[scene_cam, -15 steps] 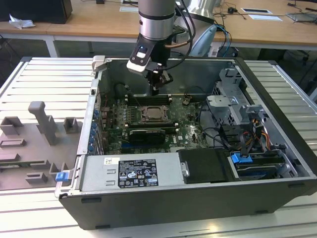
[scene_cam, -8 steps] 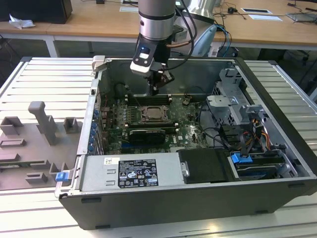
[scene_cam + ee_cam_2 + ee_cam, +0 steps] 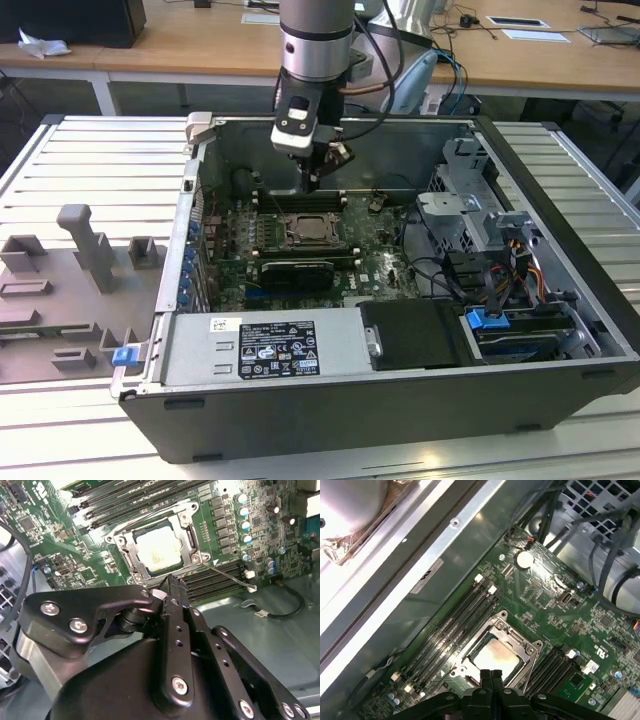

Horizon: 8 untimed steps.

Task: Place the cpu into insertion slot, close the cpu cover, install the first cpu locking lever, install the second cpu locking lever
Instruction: 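Install the first cpu locking lever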

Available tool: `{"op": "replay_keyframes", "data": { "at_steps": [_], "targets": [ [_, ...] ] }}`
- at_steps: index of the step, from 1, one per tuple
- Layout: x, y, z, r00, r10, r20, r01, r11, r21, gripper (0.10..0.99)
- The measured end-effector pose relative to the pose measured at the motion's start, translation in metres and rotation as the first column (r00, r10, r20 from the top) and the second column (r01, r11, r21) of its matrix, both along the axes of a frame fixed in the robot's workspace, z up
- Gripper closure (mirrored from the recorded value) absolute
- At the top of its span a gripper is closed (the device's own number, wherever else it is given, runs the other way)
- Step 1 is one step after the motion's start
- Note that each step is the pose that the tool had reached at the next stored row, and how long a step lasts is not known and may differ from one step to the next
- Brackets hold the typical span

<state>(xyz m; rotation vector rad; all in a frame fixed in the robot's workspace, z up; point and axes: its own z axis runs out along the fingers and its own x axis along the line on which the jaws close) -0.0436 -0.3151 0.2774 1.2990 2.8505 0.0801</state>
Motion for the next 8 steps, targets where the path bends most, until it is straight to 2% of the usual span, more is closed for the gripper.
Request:
{"op": "replay_keyframes", "data": {
  "at_steps": [3, 8],
  "targets": [
    [0.0000, 0.0000, 0.0000, 0.9988, 0.048, -0.0001, -0.048, 0.9988, 0.000, 0.980],
    [0.0000, 0.0000, 0.0000, 0.9954, 0.096, 0.0000, -0.096, 0.9954, 0.000, 0.980]
  ]
}}
